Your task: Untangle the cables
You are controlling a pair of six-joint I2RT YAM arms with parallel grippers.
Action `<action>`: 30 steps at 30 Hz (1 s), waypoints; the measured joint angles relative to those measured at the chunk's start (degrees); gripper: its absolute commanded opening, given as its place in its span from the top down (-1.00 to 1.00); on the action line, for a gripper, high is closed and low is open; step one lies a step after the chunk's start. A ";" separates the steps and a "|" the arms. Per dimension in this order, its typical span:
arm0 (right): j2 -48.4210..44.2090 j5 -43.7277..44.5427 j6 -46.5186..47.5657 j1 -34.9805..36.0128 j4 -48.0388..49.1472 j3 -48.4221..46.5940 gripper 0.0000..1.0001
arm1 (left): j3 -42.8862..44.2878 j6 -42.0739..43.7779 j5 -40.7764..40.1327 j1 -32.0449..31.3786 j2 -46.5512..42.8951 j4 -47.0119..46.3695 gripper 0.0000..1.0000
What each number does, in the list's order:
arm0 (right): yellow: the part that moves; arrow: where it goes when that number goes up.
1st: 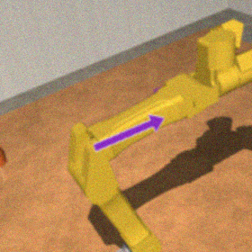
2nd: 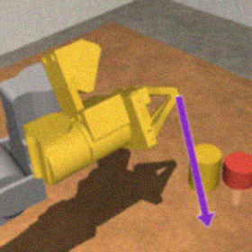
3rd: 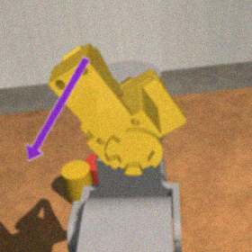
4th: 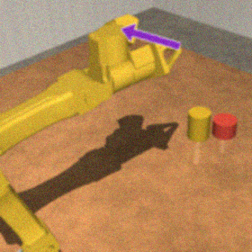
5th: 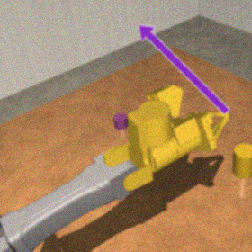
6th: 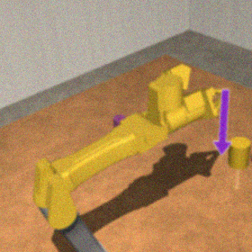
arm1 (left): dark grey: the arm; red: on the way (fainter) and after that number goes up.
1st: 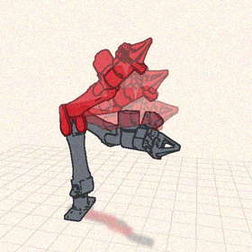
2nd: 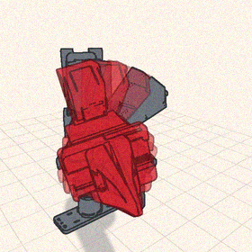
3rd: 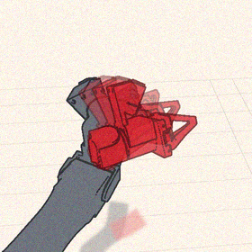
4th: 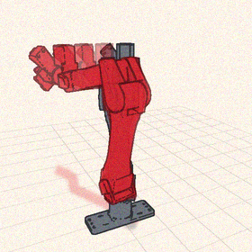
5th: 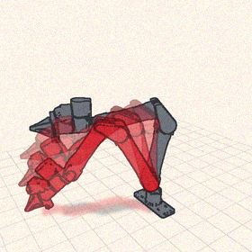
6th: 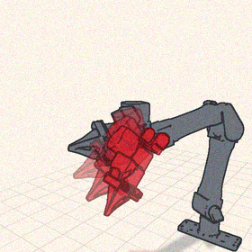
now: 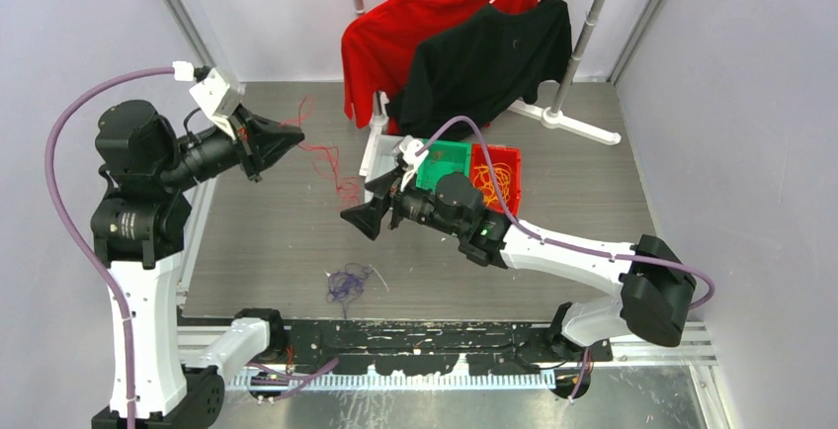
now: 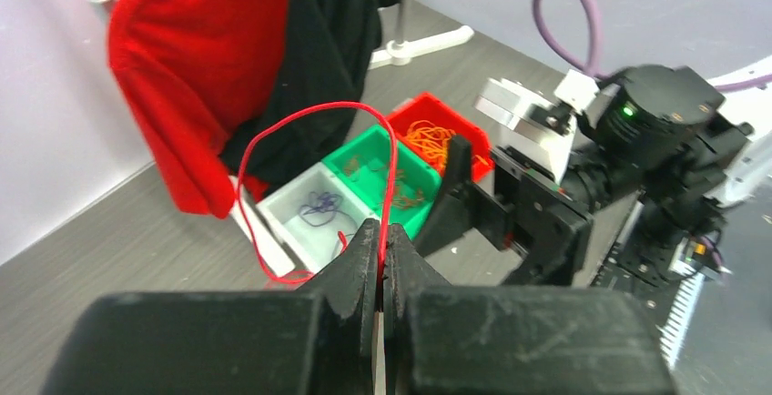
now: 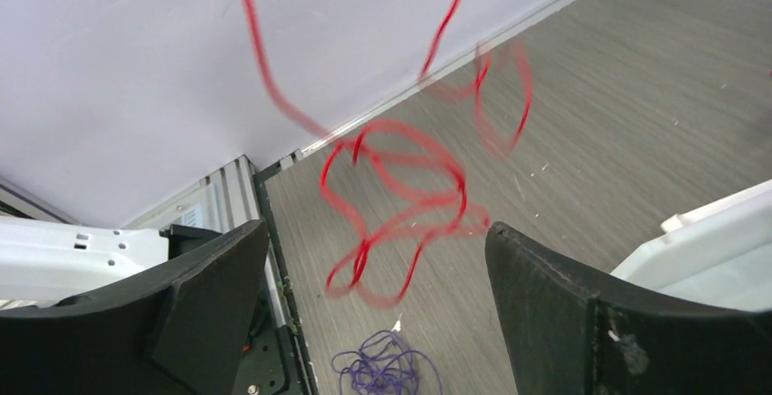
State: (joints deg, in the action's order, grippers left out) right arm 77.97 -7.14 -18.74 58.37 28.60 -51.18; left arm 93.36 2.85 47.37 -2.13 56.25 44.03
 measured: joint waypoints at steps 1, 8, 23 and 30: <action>-0.09 0.02 0.20 0.00 -0.17 -0.26 -0.90 | -0.31 -0.55 1.01 0.00 -0.46 0.00 1.00; -0.22 0.92 5.66 0.00 -4.74 -7.56 -0.90 | -3.48 -4.20 7.17 0.00 -3.06 -0.55 1.00; 7.82 -3.72 7.93 0.00 -7.41 -16.11 -0.67 | -4.15 -7.76 14.88 0.00 -4.31 -1.20 1.00; 8.63 -3.91 7.74 -0.02 -7.26 -16.96 0.90 | -4.15 -8.72 16.15 0.00 -4.81 -1.60 1.00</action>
State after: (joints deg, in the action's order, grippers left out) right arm 86.61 -11.05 -11.00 58.35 21.34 -68.14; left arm 89.21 -5.87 63.53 -2.13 51.44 42.44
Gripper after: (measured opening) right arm 0.484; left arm 0.010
